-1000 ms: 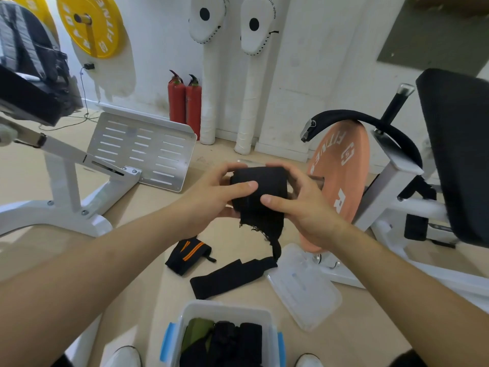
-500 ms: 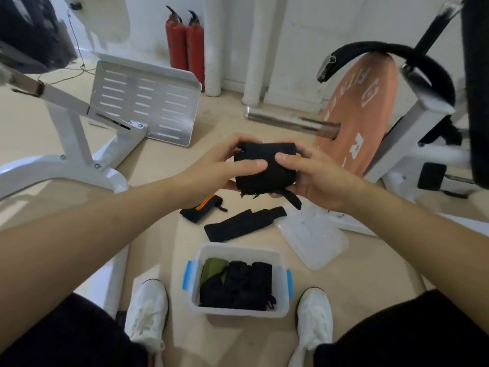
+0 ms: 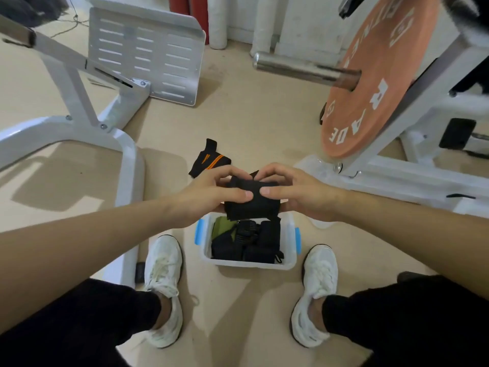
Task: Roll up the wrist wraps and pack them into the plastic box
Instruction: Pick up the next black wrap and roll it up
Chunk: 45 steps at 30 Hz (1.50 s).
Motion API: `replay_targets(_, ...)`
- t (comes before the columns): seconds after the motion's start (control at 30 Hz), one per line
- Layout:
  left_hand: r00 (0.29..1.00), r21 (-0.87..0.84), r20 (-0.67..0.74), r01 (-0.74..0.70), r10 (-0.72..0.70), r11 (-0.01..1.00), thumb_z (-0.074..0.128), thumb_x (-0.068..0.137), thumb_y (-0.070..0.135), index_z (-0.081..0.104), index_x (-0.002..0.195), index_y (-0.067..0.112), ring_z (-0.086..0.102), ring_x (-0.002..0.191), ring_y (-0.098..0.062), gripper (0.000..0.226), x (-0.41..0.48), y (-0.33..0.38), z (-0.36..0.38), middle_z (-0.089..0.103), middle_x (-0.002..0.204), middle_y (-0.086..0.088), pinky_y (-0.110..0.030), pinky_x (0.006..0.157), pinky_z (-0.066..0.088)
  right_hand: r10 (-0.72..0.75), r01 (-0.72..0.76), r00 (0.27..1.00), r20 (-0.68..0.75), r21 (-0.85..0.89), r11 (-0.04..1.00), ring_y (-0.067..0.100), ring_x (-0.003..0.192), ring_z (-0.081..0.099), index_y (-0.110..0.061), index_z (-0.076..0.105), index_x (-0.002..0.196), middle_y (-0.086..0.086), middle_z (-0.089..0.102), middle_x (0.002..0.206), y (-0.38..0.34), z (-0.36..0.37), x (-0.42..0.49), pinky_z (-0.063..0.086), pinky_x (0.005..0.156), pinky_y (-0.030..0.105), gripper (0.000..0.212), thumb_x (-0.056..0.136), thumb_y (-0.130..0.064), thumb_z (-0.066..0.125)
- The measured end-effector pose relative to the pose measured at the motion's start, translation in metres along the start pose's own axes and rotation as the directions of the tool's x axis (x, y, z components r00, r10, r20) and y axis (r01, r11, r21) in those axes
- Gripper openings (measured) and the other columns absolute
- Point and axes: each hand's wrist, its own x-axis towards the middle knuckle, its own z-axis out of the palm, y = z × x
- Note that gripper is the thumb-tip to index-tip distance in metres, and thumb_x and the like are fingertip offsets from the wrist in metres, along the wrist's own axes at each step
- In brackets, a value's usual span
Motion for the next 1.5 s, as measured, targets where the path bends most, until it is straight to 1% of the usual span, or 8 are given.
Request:
replay_targets(0.33,0.978,0.403,0.073,0.149,-0.194,0.903,0.084,0.079,0.022,0.063,0.131,0.022,0.064,0.109,-0.017,0.056,0.069,-0.081,-0.002,0.067,0.116,0.0,-0.032,0.096,0.054,0.065,-0.092,0.994,-0.093,-0.336,0.937,0.011,0.114,0.062,-0.022,0.063,0.121,-0.002,0.062,0.127,0.083,-0.012,0.052,0.052,0.093,0.021,0.049,0.078,-0.014,0.086)
replay_targets(0.57,0.911,0.172,-0.269,0.366,-0.314,0.915,0.086,0.075,0.032,0.055,0.128,0.024,0.059,0.111,-0.02,0.062,0.118,-0.173,0.033,0.06,0.12,0.001,-0.039,0.099,0.052,-0.047,-0.266,0.86,-0.508,-0.526,0.807,0.017,0.113,0.056,-0.023,0.057,0.132,0.001,0.054,0.132,0.19,-0.053,0.055,0.05,0.095,0.029,0.052,0.085,-0.023,0.079)
replay_targets(0.73,0.856,0.062,-0.402,0.378,-0.324,0.924,0.088,0.07,0.047,0.056,0.127,0.022,0.064,0.107,-0.018,0.069,0.146,-0.214,0.069,0.066,0.121,0.003,-0.039,0.096,0.055,-0.013,-0.286,0.871,-0.49,-0.53,0.798,0.013,0.112,0.053,-0.022,0.049,0.145,0.003,0.044,0.14,0.243,-0.065,0.037,0.05,0.103,0.033,0.068,0.085,-0.013,0.079)
replay_targets(0.93,0.844,0.295,-0.458,0.441,-0.28,0.848,0.08,0.072,0.062,0.05,0.132,0.018,0.065,0.115,-0.025,0.08,0.175,-0.238,0.116,0.067,0.125,-0.002,-0.044,0.095,0.055,-0.087,-0.219,0.88,-0.467,-0.561,0.798,0.007,0.104,0.052,-0.021,0.043,0.152,-0.005,0.048,0.137,0.261,-0.066,0.038,0.045,0.09,0.013,0.073,0.087,-0.017,0.078)
replay_targets(1.07,0.85,0.442,-0.49,0.433,-0.193,0.785,0.079,0.072,0.063,0.052,0.119,0.02,0.066,0.106,-0.025,0.07,0.193,-0.241,0.127,0.069,0.113,-0.001,-0.04,0.083,0.056,-0.05,-0.218,0.92,-0.389,-0.613,0.76,0.008,0.095,0.053,-0.026,0.039,0.154,-0.011,0.044,0.132,0.26,-0.081,0.037,0.045,0.085,0.014,0.083,0.084,-0.03,0.081)
replay_targets(1.17,0.859,0.513,-0.494,0.411,-0.133,0.754,0.078,0.072,0.067,0.054,0.118,0.02,0.066,0.104,-0.023,0.07,0.194,-0.243,0.13,0.067,0.113,-0.001,-0.038,0.078,0.054,-0.031,-0.23,0.941,-0.336,-0.705,0.671,0.016,0.117,0.044,-0.031,0.033,0.156,-0.004,0.046,0.142,0.261,-0.089,0.034,0.035,0.097,0.023,0.092,0.079,-0.043,0.083)
replay_targets(1.33,0.911,0.502,-0.392,0.33,-0.129,0.8,0.068,0.071,0.076,0.055,0.13,0.021,0.063,0.111,-0.019,0.081,0.18,-0.253,0.119,0.065,0.121,0.002,-0.042,0.089,0.057,-0.026,-0.245,0.934,-0.357,-0.69,0.681,0.02,0.13,0.034,-0.034,0.025,0.158,-0.004,0.042,0.152,0.265,-0.087,0.03,0.03,0.105,0.029,0.097,0.079,-0.046,0.081)
replay_targets(1.5,0.975,0.563,-0.203,0.038,0.094,0.826,0.075,0.09,0.037,0.043,0.152,0.036,0.054,0.127,-0.019,0.071,0.163,-0.256,0.101,0.048,0.144,0.001,-0.039,0.104,0.052,-0.024,-0.25,0.916,-0.401,-0.615,0.748,0.019,0.131,0.04,-0.039,0.019,0.158,-0.004,0.045,0.151,0.27,-0.083,0.024,0.035,0.106,0.031,0.099,0.08,-0.048,0.08)
